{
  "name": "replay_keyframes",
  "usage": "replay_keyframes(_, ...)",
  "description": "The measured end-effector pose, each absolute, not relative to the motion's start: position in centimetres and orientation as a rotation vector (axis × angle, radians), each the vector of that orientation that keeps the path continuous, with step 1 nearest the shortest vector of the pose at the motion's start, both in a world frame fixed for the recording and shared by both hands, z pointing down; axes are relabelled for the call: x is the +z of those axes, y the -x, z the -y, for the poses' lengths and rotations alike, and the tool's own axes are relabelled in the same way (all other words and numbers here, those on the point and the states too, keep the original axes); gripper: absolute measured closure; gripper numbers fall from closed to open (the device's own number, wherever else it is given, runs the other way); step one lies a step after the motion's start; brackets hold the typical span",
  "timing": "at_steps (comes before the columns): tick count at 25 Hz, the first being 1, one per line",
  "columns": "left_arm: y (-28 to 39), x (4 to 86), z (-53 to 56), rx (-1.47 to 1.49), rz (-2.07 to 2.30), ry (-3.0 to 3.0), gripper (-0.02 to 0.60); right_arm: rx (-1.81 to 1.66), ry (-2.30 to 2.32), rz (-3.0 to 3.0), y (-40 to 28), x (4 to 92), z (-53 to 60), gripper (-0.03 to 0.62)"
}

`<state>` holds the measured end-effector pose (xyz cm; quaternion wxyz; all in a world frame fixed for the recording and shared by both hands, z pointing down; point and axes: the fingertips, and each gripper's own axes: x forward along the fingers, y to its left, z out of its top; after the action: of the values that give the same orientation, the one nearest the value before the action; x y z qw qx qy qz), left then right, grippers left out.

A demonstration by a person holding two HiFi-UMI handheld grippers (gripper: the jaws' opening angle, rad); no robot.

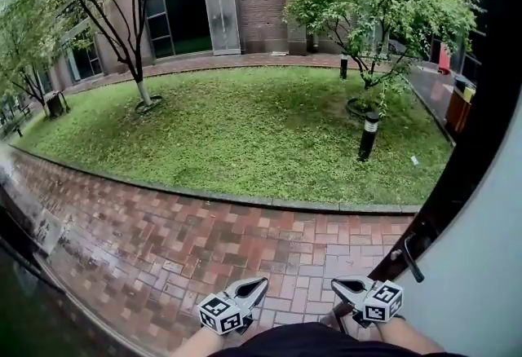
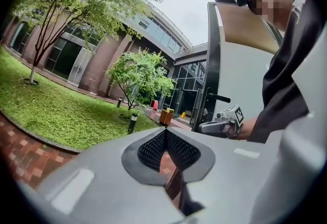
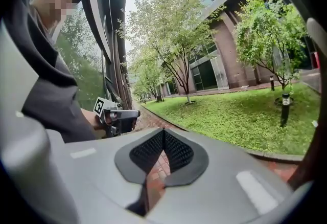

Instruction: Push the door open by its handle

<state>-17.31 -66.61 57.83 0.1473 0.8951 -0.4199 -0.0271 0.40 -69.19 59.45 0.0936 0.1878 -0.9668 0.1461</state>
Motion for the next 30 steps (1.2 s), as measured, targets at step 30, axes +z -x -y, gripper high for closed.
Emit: replay_keyframes(30, 6.3, 54.4, 31.8, 0.201, 1.405, -2.676, 0.581, 0.338, -0.313, 2.916, -0.3, 58.1, 41.3, 0.594)
